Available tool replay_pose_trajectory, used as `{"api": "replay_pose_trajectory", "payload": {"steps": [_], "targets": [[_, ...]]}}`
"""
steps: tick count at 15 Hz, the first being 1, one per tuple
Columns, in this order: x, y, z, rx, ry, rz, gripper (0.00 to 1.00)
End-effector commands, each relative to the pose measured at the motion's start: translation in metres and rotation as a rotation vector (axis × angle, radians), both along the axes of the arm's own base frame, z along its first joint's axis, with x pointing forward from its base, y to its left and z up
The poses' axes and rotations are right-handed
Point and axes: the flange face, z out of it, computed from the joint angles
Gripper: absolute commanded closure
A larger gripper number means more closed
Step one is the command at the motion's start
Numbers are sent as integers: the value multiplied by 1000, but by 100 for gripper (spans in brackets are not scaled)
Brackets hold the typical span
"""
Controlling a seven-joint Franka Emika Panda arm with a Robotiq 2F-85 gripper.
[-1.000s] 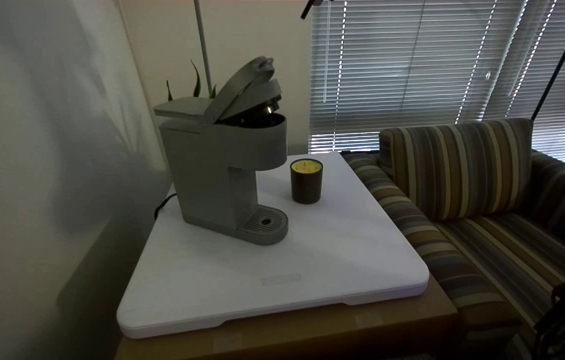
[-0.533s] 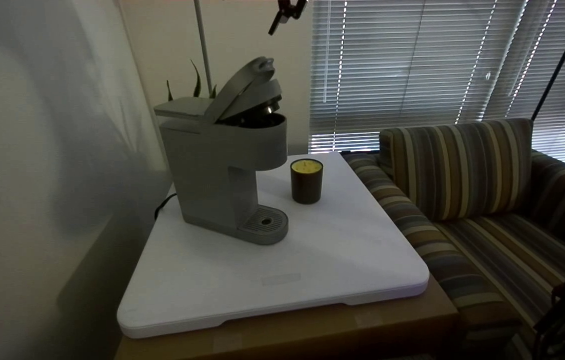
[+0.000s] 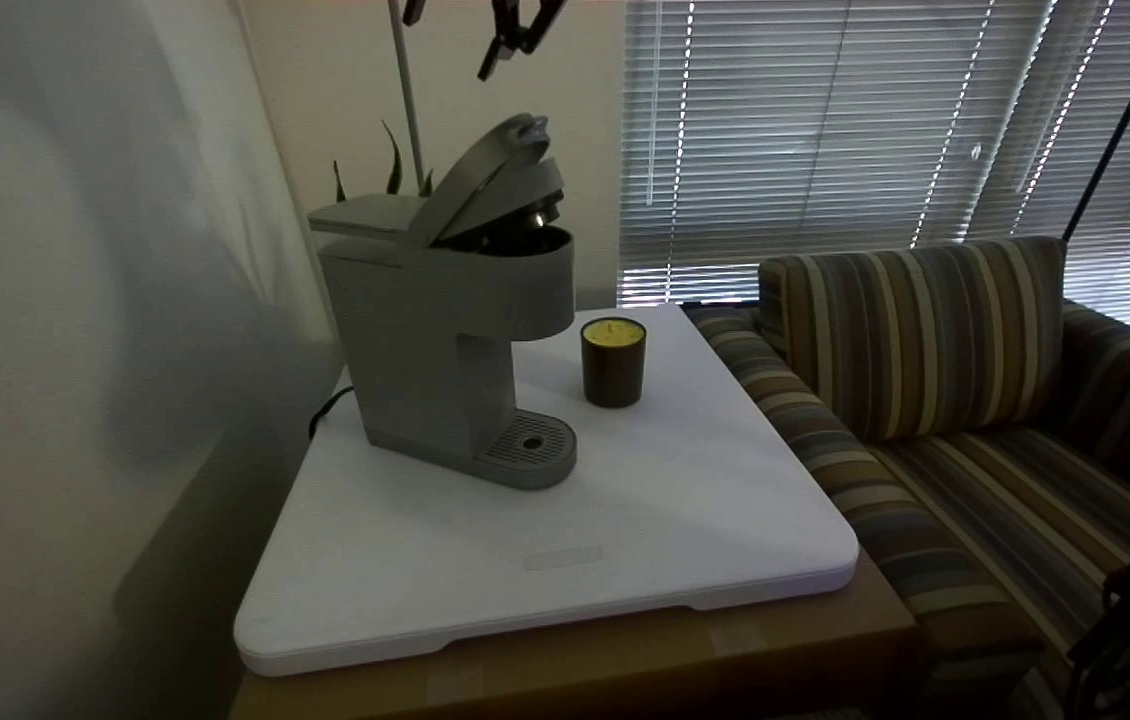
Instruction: Close the chamber of the coffee machine
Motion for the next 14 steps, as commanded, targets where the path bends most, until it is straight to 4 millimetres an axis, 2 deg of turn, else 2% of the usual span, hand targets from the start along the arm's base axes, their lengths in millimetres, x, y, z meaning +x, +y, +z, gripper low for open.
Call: {"api": "replay_pose_trajectory", "payload": {"steps": [1, 3, 7, 9, 14], "targets": [[5, 0, 12, 5, 11, -45, 55], [1, -1, 18, 31, 22, -61, 69], [-7, -1, 10, 99, 59, -82, 97], [-12, 2, 1, 124, 71, -86, 100], [-28, -2, -22, 133, 125, -114, 100]]}}
